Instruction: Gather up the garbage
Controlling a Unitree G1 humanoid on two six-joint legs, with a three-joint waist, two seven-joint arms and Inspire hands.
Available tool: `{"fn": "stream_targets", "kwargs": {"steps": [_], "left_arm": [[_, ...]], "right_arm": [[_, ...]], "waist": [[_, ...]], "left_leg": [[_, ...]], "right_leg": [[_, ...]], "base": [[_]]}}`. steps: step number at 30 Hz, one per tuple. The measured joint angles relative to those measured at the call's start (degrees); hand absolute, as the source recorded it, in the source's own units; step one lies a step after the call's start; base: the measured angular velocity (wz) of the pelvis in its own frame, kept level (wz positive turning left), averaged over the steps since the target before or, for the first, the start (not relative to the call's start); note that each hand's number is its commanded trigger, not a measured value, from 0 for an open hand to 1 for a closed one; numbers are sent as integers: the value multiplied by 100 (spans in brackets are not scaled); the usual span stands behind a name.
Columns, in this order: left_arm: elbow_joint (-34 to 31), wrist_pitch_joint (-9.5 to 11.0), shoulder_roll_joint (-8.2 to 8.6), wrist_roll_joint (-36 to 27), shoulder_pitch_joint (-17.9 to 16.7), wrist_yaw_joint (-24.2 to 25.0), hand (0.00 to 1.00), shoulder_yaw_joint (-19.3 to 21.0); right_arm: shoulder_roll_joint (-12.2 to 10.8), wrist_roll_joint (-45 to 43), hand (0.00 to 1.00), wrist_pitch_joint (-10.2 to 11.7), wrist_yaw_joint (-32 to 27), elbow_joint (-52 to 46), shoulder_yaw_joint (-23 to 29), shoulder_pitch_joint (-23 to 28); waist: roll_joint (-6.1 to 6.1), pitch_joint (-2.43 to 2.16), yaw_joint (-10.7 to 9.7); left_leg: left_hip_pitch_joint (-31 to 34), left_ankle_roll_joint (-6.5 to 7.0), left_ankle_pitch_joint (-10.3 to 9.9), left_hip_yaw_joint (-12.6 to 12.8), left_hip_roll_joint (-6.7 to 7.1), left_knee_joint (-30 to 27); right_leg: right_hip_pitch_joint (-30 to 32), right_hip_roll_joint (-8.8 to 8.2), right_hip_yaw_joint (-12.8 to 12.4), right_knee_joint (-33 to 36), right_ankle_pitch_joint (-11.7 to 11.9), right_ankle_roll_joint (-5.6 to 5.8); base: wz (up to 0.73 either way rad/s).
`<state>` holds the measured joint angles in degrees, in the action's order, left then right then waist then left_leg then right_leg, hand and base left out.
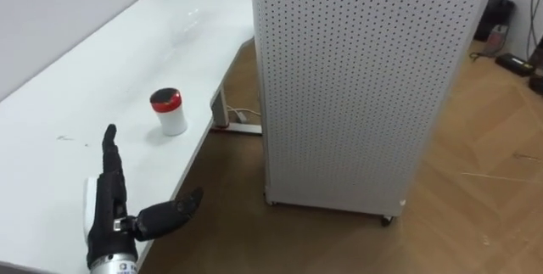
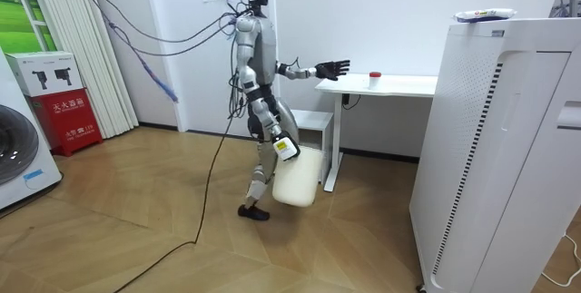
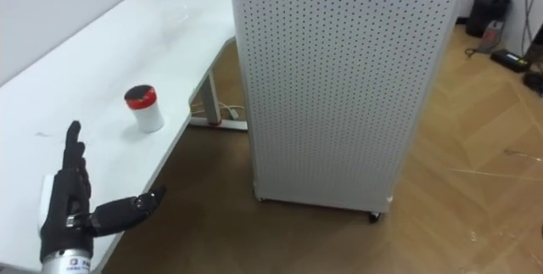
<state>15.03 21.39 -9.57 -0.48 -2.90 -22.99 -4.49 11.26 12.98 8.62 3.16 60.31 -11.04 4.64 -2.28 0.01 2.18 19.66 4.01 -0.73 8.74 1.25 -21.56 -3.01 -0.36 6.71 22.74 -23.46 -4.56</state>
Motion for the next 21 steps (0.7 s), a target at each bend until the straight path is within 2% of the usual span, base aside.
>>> {"fn": "stream_targets", "kwargs": {"steps": [1,3,4,5,6,7,8,9,11,13,15,16,17,18,19,20,21], "left_arm": [[0,0,-3,-1,0,0,0,4],[0,0,-6,0,21,2,0,5],[1,1,-8,0,21,-4,0,5],[1,2,-16,-12,32,-12,0,1],[-1,3,-16,-29,54,-14,0,-23],[-2,5,-18,-48,65,-13,0,-28],[-1,6,-19,-141,105,-13,0,-28],[-1,4,-34,-191,170,-30,0,-27],[2,5,-50,-195,264,-80,0,-17],[88,5,-53,-229,351,-215,0,-15],[154,8,-49,-231,413,-301,0,-26],[179,15,-47,-230,432,-309,0,-26],[243,26,-47,-231,450,-361,0,-25],[341,30,-36,-231,458,-419,0,-27],[380,30,-31,-231,457,-447,0,-30],[467,27,8,-231,439,-510,0,-53],[470,28,8,-226,413,-525,0,-87]], "right_arm": [[4,1,100,1,-19,-5,1,0],[18,-7,100,0,-160,-41,4,-7],[13,-19,100,-1,-183,-53,4,-8],[10,-23,100,-1,-211,-95,-5,-16],[18,-9,100,0,-259,-160,-5,-12],[20,-8,100,0,-279,-199,-6,-13],[20,11,100,0,-308,-298,-5,-17],[17,19,100,3,-343,-318,-5,-80],[26,23,100,14,-366,-318,3,-185],[31,59,100,15,-355,-317,0,-309],[25,50,100,15,-330,-297,-86,-348],[25,60,100,15,-321,-284,-126,-339],[14,59,100,15,-289,-275,-162,-308],[10,54,100,15,-290,-277,-192,-262],[9,53,100,15,-290,-279,-202,-246],[22,38,100,9,-294,-264,-222,-224],[15,15,100,10,-292,-262,-216,-202]], "waist": [[-21,-7,0],[-28,0,-7],[-26,-1,-11],[-42,11,-25],[-45,20,-60],[-48,23,-59],[-52,25,-53],[-28,26,-23],[73,85,5],[147,88,34],[180,84,70],[181,85,81],[183,91,100],[177,89,87],[165,85,72],[202,76,3],[251,54,-9]], "left_leg": [[-4,19,-84,26,27,-75],[-30,94,-482,167,69,-451],[-49,109,-588,201,72,-542],[-90,144,-754,230,125,-678],[-141,196,-928,291,180,-792],[-166,226,-1014,331,188,-834],[-248,279,-1151,366,238,-906],[-294,309,-1276,344,245,-962],[-433,324,-1371,212,240,-902],[-537,331,-1378,183,236,-732],[-689,298,-1373,112,195,-535],[-724,275,-1376,100,169,-497],[-794,219,-1385,38,124,-447],[-860,157,-1417,-52,113,-425],[-880,121,-1437,-93,117,-422],[-899,33,-1457,-207,76,-429],[-906,-53,-1436,-323,-6,-356]], "right_leg": [[-24,-59,49,20,-27,50],[-77,-255,232,384,-132,246],[-76,-310,299,551,-152,284],[-6,-474,474,1018,-174,349],[114,-624,565,1536,-129,432],[202,-713,591,1821,-81,518],[360,-867,610,2330,66,720],[533,-964,654,2755,318,819],[752,-1082,794,3155,640,822],[1113,-1274,796,3367,461,819],[1544,-1394,698,3008,301,819],[1626,-1400,661,2788,293,828],[1715,-1359,609,2229,300,832],[1704,-1333,548,1502,393,818],[1687,-1310,480,1103,559,815],[1595,-1214,471,768,904,904],[1428,-1035,593,492,952,825]], "base": [[-15],[-12],[-12],[5],[10],[20],[14],[12],[7],[6],[11],[11],[19],[23],[41],[37],[35]]}}
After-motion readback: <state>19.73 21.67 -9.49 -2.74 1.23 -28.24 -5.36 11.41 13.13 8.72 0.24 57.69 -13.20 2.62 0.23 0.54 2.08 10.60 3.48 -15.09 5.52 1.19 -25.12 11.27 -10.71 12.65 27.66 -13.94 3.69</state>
